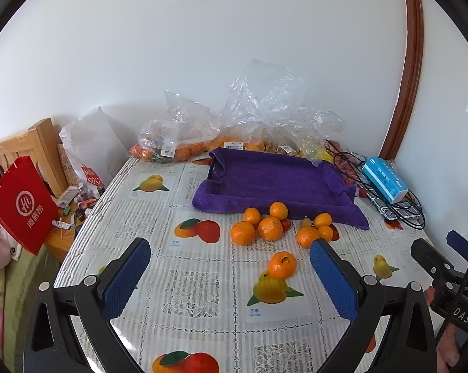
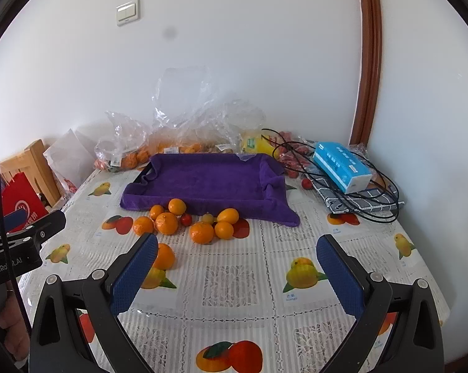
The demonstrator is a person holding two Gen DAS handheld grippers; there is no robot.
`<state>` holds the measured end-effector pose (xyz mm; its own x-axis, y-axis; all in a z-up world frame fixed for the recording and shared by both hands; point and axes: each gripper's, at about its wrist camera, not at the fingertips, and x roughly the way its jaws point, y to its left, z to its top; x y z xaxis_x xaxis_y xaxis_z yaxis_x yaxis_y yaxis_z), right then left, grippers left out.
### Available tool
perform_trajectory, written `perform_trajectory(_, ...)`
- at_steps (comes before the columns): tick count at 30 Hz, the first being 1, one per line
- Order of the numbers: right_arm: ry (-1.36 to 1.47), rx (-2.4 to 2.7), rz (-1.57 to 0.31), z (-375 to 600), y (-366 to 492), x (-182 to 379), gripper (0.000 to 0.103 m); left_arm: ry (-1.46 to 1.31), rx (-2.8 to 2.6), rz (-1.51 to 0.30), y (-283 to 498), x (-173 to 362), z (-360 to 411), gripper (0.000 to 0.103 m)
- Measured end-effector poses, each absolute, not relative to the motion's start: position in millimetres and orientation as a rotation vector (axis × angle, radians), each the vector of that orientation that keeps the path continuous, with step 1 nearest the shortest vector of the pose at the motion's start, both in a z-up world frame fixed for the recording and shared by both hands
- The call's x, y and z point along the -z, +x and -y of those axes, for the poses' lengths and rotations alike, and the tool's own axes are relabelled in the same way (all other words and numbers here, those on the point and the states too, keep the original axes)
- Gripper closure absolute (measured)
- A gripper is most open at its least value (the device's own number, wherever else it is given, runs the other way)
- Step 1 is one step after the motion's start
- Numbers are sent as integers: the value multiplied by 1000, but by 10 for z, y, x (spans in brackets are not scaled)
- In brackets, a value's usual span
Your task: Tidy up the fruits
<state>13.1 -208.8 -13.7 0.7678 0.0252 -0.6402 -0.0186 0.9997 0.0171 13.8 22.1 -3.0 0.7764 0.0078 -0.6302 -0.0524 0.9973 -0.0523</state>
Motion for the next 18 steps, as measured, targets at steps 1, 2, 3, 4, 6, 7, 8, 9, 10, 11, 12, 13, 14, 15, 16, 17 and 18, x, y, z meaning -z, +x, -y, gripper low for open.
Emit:
perform_trajectory(1, 11, -24, -699, 2089, 160, 152, 2, -67, -38, -683, 151, 40, -220, 0)
perform_trajectory(2, 12, -23, -701, 2096, 184, 167, 2, -66, -46, -684, 179, 56, -228, 0)
perform_trajectory(3, 13, -21, -703, 2097, 222, 192, 2, -62, -44, -680, 180, 70, -222, 0)
perform_trajectory(4, 13, -16, -704, 2097, 246, 209, 2, -53, -37, -676, 207, 92, -223, 0)
perform_trajectory(6, 19, -3, -714, 2104, 331, 268, 1, -30, -26, -678, 262, 135, -218, 0)
perform_trajectory(7, 23, 3, -722, 2115, 376, 296, 1, -22, -22, -679, 294, 154, -207, 0)
perform_trajectory(8, 25, 13, -728, 2124, 423, 329, 1, -11, -17, -679, 335, 189, -208, 0)
perform_trajectory(9, 25, 24, -730, 2133, 466, 362, 1, -5, -15, -680, 368, 213, -200, 0)
perform_trajectory(10, 23, 32, -729, 2142, 502, 389, 1, 1, -16, -683, 416, 254, -208, 0)
perform_trajectory(11, 19, 37, -728, 2155, 544, 420, 1, 3, -20, -687, 462, 290, -217, 0)
perform_trajectory(12, 15, 35, -731, 2167, 596, 461, 1, 5, -23, -689, 497, 317, -221, 0)
perform_trajectory(13, 13, 29, -736, 2177, 640, 494, 1, 7, -22, -696, 558, 366, -234, 0)
perform_trajectory(14, 10, 22, -745, 2186, 692, 534, 1, 9, -20, -705, 613, 409, -240, 0)
perform_trajectory(15, 6, 17, -751, 2191, 745, 576, 1, 12, -22, -713, 653, 446, -246, 0)
perform_trajectory(16, 3, 16, -753, 2194, 792, 616, 1, 19, -29, -730, 727, 504, -257, 0)
perform_trajectory(17, -1, 15, -755, 2196, 842, 661, 1, 24, -33, -749, 796, 555, -259, 0)
perform_trajectory(18, -3, 11, -759, 2200, 894, 708, 1, 24, -31, -762, 839, 591, -260, 0)
